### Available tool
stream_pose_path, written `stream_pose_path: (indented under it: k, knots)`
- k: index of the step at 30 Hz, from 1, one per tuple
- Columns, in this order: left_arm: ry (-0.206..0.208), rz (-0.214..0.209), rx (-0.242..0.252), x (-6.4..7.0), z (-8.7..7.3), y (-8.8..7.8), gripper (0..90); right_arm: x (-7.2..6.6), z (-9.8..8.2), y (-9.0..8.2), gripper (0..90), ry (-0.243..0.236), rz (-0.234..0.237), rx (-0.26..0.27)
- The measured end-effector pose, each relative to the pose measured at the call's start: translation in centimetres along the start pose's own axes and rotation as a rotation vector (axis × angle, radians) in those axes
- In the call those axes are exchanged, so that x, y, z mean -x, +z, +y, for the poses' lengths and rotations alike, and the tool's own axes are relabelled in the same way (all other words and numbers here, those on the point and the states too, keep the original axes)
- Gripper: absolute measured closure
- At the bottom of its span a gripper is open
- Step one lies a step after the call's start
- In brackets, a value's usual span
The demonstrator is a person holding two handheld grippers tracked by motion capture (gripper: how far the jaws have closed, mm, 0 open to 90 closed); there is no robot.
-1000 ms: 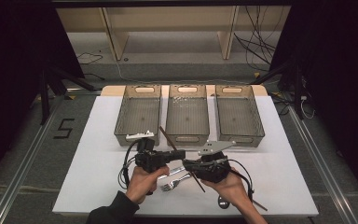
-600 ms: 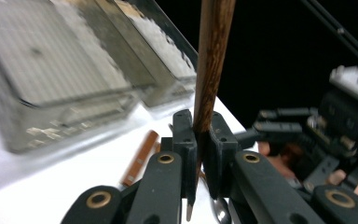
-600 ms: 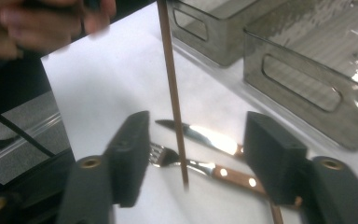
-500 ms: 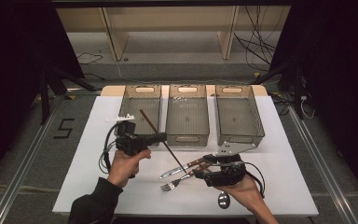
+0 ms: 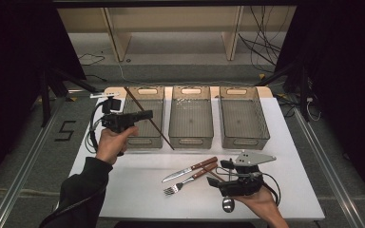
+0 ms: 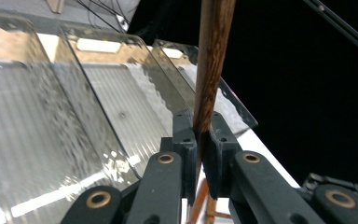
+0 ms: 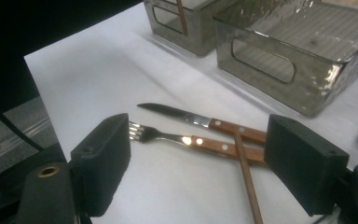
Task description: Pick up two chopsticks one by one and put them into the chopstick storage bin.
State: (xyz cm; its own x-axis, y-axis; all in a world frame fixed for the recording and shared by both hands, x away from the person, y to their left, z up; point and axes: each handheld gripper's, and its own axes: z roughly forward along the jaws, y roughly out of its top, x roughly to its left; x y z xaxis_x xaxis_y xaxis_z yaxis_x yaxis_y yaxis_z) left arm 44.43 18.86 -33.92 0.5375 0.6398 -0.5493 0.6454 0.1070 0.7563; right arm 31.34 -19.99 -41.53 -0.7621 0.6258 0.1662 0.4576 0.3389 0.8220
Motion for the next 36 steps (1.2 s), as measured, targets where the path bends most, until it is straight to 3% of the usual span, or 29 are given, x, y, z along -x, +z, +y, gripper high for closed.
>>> stream_pose_path:
  k: [11,19,27,36]
  knots:
    - [-0.009,0.081,0.004,-2.0,3.8,-0.4,84.1,0.1,-0.7,-0.5,19.8,0.003,-0.007,-0.009]
    - [-0.02,0.163,-0.025,-3.8,5.2,0.4,84.1,0.1,-0.9,-0.6,19.5,0.006,-0.009,-0.005]
    - [-0.024,0.238,-0.097,-5.2,5.4,2.1,84.0,0.1,-0.9,-0.6,19.5,0.003,-0.009,-0.014]
    - [-0.045,0.256,-0.136,-6.4,4.5,3.8,83.9,0.0,-1.0,-0.6,18.6,0.002,-0.008,0.0]
